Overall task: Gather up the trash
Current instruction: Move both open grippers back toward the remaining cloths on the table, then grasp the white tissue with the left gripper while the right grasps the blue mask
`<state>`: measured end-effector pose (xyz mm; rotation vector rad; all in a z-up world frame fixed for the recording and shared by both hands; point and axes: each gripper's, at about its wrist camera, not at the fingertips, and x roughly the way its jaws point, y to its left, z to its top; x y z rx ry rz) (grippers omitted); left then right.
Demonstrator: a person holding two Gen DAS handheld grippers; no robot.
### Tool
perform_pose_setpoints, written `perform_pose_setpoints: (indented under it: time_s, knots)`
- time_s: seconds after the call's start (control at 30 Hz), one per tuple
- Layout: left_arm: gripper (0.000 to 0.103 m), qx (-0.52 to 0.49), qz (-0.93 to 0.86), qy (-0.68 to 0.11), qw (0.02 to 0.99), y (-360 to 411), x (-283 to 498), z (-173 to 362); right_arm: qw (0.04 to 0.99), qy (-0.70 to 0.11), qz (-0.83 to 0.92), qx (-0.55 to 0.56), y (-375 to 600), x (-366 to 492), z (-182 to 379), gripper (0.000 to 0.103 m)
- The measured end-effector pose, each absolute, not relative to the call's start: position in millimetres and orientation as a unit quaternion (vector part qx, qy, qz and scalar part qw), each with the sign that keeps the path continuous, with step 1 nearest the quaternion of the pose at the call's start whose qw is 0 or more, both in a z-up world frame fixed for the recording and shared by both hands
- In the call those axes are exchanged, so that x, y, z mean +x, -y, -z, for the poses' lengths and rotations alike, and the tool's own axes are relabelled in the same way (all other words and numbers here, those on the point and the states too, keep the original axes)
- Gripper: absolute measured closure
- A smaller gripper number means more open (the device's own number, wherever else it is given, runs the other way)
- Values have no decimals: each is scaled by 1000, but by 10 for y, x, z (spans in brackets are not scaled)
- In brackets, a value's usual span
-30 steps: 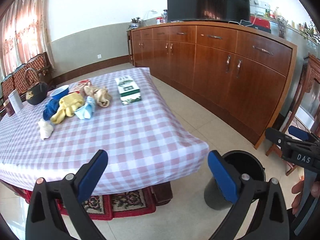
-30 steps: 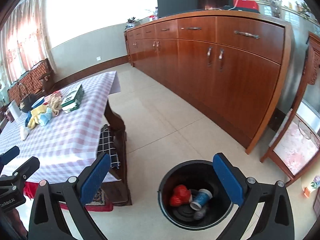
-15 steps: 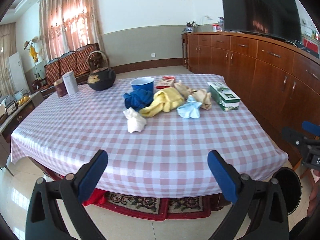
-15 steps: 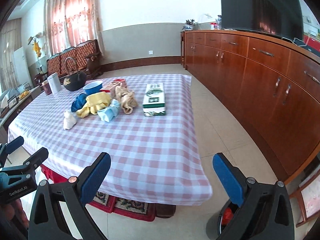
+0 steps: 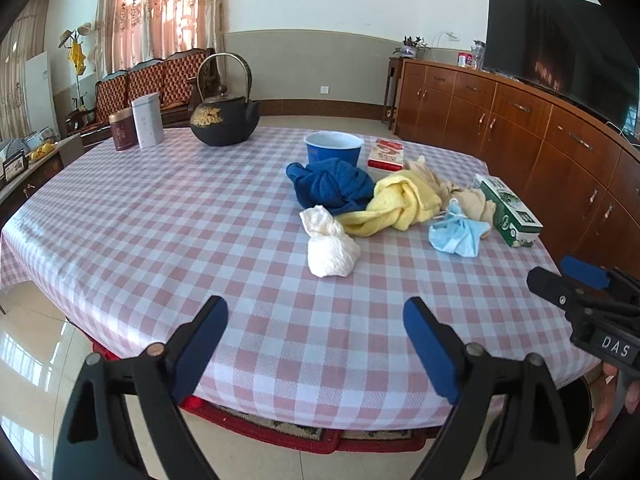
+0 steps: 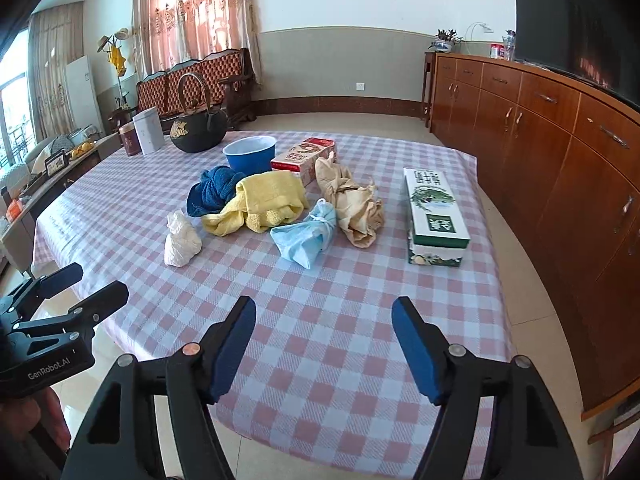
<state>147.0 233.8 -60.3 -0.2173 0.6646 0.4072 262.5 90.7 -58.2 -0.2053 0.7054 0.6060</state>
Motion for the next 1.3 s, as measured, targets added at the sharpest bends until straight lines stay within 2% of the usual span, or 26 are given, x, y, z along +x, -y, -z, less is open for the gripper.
perform_pose_setpoints:
  time_s: [0.17, 0.47, 0.53, 0.57, 0.6, 0.67, 0.7, 0.73, 0.9, 1.3]
  knots:
    - [13, -128, -195, -331, 914, -2576, 1739, 673, 879, -360, -294, -109, -1184, 2915, 717, 37]
    - [25, -133, -173, -365, 905, -2661, 2160, 847, 858, -399, -305, -108, -1565, 3326, 929, 47]
    - [29, -138, -170, -371, 902, -2681, 2206, 872, 854, -408, -304, -111, -1618, 3374, 977, 56]
    - [31, -144, -167, -375, 901, -2695, 2220, 890, 853, -411, -302, -113, -1635, 3389, 1001, 57]
    - [34, -150, -164, -376, 900, -2705, 2222, 905, 854, -408, -304, -112, -1638, 3390, 1001, 60]
    - [43, -149, -163, -376, 900, -2703, 2205, 916, 853, -408, -309, -106, -1627, 3397, 997, 76]
    - [52, -150, -160, -375, 900, -2701, 2206, 916, 852, -408, -311, -104, -1622, 3404, 997, 82]
    - [66, -153, -156, -375, 901, -2704, 2202, 913, 852, -408, -313, -102, -1607, 3397, 996, 87]
    - [68, -152, -148, -362, 908, -2665, 2124, 838, 857, -395, -318, -96, -1507, 3317, 944, 94]
    - [69, -139, -142, -349, 916, -2458, 1879, 695, 872, -371, -312, -71, -1099, 3033, 713, 95]
